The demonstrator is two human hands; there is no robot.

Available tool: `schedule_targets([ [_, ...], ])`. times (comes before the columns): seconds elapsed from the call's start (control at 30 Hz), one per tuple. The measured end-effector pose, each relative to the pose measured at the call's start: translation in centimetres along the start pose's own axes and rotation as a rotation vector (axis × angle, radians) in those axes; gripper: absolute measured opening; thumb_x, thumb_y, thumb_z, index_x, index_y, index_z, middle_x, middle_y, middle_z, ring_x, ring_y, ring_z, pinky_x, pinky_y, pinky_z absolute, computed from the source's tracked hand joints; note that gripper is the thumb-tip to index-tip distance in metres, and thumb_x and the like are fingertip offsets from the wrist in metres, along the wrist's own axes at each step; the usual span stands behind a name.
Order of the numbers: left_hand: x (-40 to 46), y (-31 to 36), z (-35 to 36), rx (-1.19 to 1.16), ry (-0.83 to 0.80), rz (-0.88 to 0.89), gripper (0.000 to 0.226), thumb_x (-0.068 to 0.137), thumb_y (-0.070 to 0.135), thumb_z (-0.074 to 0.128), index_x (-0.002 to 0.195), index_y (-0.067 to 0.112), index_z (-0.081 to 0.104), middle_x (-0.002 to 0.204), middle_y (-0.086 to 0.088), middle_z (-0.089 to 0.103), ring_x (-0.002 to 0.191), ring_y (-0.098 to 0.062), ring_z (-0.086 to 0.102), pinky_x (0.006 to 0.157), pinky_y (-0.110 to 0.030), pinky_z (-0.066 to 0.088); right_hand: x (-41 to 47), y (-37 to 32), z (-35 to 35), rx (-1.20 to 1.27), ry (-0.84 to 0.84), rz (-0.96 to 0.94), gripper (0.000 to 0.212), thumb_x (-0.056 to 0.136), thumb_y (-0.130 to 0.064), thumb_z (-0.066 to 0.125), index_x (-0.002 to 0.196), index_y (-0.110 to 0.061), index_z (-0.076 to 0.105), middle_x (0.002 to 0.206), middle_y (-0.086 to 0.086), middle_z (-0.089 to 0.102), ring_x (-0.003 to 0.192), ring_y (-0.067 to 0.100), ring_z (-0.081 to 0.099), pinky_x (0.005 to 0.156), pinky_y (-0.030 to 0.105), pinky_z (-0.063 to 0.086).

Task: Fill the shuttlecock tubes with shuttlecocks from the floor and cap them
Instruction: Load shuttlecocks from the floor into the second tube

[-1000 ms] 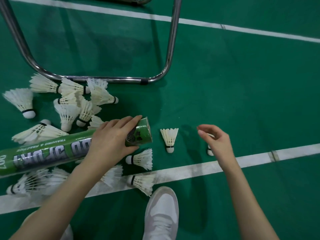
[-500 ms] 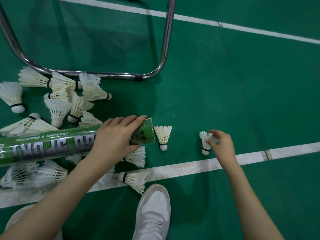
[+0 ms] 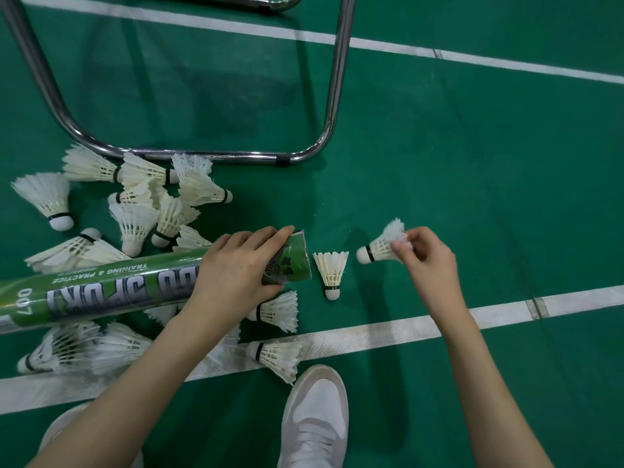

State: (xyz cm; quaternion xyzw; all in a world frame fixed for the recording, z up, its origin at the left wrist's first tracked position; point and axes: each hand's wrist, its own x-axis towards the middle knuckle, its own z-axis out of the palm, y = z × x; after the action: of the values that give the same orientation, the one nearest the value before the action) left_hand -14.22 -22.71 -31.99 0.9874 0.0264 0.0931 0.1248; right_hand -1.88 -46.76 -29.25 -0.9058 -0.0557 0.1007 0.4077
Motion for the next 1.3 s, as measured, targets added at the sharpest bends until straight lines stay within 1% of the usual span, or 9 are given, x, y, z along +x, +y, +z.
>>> schedule_targets([
  [0.07, -0.1, -0.5, -0.3, -0.003, 0.003, -0.012, 0.088, 0.048, 0.035, 0.088, 0.128, 0.019, 0.054, 0.113, -0.005, 0.065, 0.090, -0.030, 0.064, 0.078, -0.041, 0.051, -0.5, -2.1, 1.5, 0.098, -0.028, -0.020, 0.020, 0.087, -0.020, 0.062, 0.074, -0.027, 0.050, 0.071, -0.003, 0.065, 0.056, 0.001, 0.048, 0.056, 0.016, 0.037],
  [0.2, -0.4, -1.7, -1.5, 0.000, 0.023, -0.058, 0.087, 0.052, 0.035, 0.087, 0.130, 0.019, 0.052, 0.117, -0.006, 0.064, 0.095, -0.032, 0.063, 0.078, -0.043, 0.050, -1.5, -5.7, 4.9, 0.261, -0.135, -0.024, 0.016, 0.088, -0.021, 0.060, 0.077, -0.027, 0.050, 0.060, -0.001, 0.062, 0.063, 0.012, 0.052, 0.065, 0.035, 0.047],
  [0.27, -0.7, -2.4, -2.0, 0.005, 0.036, -0.088, 0.087, 0.052, 0.036, 0.087, 0.130, 0.019, 0.052, 0.117, -0.007, 0.064, 0.095, -0.033, 0.063, 0.078, -0.045, 0.050, -2.0, -7.1, 6.4, 0.333, -0.190, -0.027, 0.012, 0.089, -0.023, 0.060, 0.080, -0.026, 0.051, 0.063, 0.011, 0.058, 0.067, 0.017, 0.049, 0.068, 0.041, 0.049],
  [0.37, -1.1, -3.6, -2.6, 0.006, 0.046, -0.120, 0.088, 0.053, 0.035, 0.086, 0.132, 0.019, 0.050, 0.119, -0.007, 0.063, 0.097, -0.033, 0.062, 0.080, -0.045, 0.050, -2.4, -8.7, 8.4, 0.447, -0.248, -0.004, 0.009, 0.089, -0.024, 0.060, 0.084, -0.023, 0.053, 0.071, 0.022, 0.059, 0.067, 0.025, 0.047, 0.071, 0.034, 0.039],
  [0.47, -1.9, -4.8, -3.3, 0.012, 0.054, -0.136, 0.088, 0.054, 0.035, 0.086, 0.133, 0.019, 0.049, 0.118, -0.008, 0.063, 0.098, -0.033, 0.061, 0.082, -0.044, 0.048, -3.0, -10.1, 10.4, 0.508, -0.327, 0.022, 0.011, 0.089, -0.027, 0.060, 0.094, -0.018, 0.056, 0.089, 0.036, 0.061, 0.072, 0.048, 0.054, 0.072, 0.032, 0.039],
  [0.67, -3.6, -6.8, -4.1, 0.047, 0.048, -0.195, 0.090, 0.053, 0.037, 0.087, 0.132, 0.021, 0.049, 0.118, -0.005, 0.062, 0.099, -0.029, 0.060, 0.081, -0.040, 0.047, -4.1, -12.3, 14.0, 0.550, -0.489, 0.033, 0.009, 0.089, -0.019, 0.058, 0.097, -0.016, 0.056, 0.075, 0.002, 0.068, 0.063, 0.001, 0.062, 0.064, 0.009, 0.047],
  [0.87, -4.4, -7.8, -4.2, 0.032, 0.083, -0.224, 0.088, 0.053, 0.038, 0.085, 0.131, 0.018, 0.050, 0.117, -0.006, 0.063, 0.099, -0.030, 0.061, 0.082, -0.041, 0.047, -4.8, -13.0, 15.5, 0.599, -0.580, -0.002, 0.010, 0.084, -0.013, 0.065, 0.089, -0.021, 0.061, 0.076, -0.007, 0.070, 0.073, 0.003, 0.065, 0.072, 0.014, 0.051],
  [1.0, -4.7, -7.8, -4.0, 0.028, 0.087, -0.229, 0.087, 0.054, 0.034, 0.086, 0.132, 0.017, 0.051, 0.117, -0.006, 0.063, 0.099, -0.030, 0.061, 0.083, -0.041, 0.047, -5.1, -12.8, 16.2, 0.547, -0.604, -0.013, 0.018, 0.080, -0.005, 0.068, 0.094, -0.015, 0.061, 0.085, 0.000, 0.070, 0.080, 0.010, 0.064, 0.078, 0.022, 0.051],
  [1.3, -5.8, -8.1, -3.6, -0.002, 0.052, -0.237, 0.081, 0.060, 0.033, 0.083, 0.133, 0.019, 0.049, 0.122, -0.004, 0.060, 0.102, -0.030, 0.060, 0.086, -0.040, 0.046, -5.9, -12.5, 17.4, 0.489, -0.635, -0.056, 0.021, 0.082, -0.005, 0.066, 0.088, -0.024, 0.059, 0.089, 0.001, 0.068, 0.081, 0.004, 0.062, 0.078, 0.019, 0.049],
])
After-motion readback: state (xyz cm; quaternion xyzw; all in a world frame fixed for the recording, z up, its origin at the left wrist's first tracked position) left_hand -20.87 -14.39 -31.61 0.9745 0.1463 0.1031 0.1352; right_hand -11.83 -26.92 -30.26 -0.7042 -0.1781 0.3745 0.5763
